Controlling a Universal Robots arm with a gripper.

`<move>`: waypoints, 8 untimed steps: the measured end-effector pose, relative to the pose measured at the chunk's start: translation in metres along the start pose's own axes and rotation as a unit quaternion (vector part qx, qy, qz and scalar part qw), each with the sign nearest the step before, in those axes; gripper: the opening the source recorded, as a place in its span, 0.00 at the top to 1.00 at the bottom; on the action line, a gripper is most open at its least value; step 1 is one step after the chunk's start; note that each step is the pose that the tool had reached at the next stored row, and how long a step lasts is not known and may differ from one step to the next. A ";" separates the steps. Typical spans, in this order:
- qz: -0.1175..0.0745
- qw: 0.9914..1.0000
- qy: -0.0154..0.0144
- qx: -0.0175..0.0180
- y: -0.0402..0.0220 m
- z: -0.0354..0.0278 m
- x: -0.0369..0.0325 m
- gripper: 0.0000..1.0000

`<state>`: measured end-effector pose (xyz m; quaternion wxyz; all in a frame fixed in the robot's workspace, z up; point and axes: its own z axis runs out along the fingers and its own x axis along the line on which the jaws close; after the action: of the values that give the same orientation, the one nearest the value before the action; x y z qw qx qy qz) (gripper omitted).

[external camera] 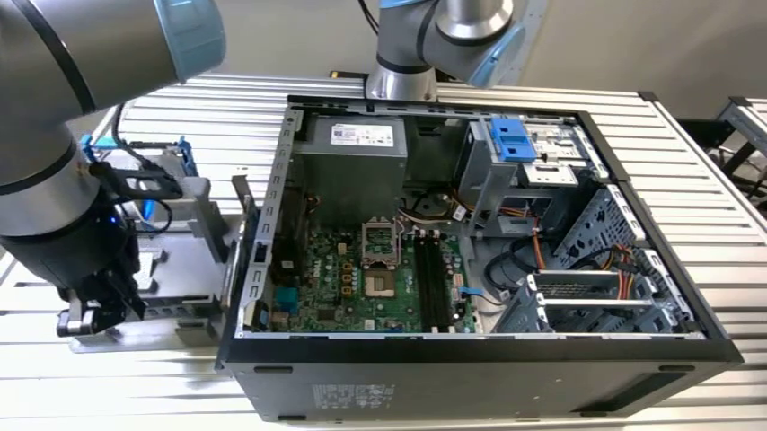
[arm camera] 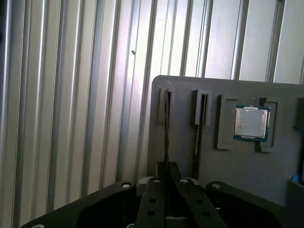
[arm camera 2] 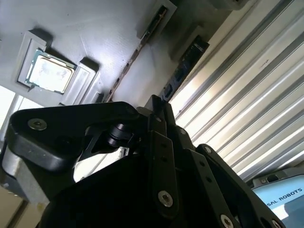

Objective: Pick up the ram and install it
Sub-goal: 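Pick up the ram and move it above insertion slot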

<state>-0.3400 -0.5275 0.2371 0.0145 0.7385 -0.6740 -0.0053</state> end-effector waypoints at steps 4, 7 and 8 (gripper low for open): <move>0.000 1.000 0.000 0.000 0.0005 -0.0181 0.0002 1.00; 0.000 1.000 0.000 0.000 0.0009 -0.0316 0.0004 1.00; 0.000 1.000 0.000 0.000 0.0010 -0.0363 0.0004 1.00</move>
<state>-0.3400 -0.5275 0.2735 0.0145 0.7385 -0.6741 -0.0054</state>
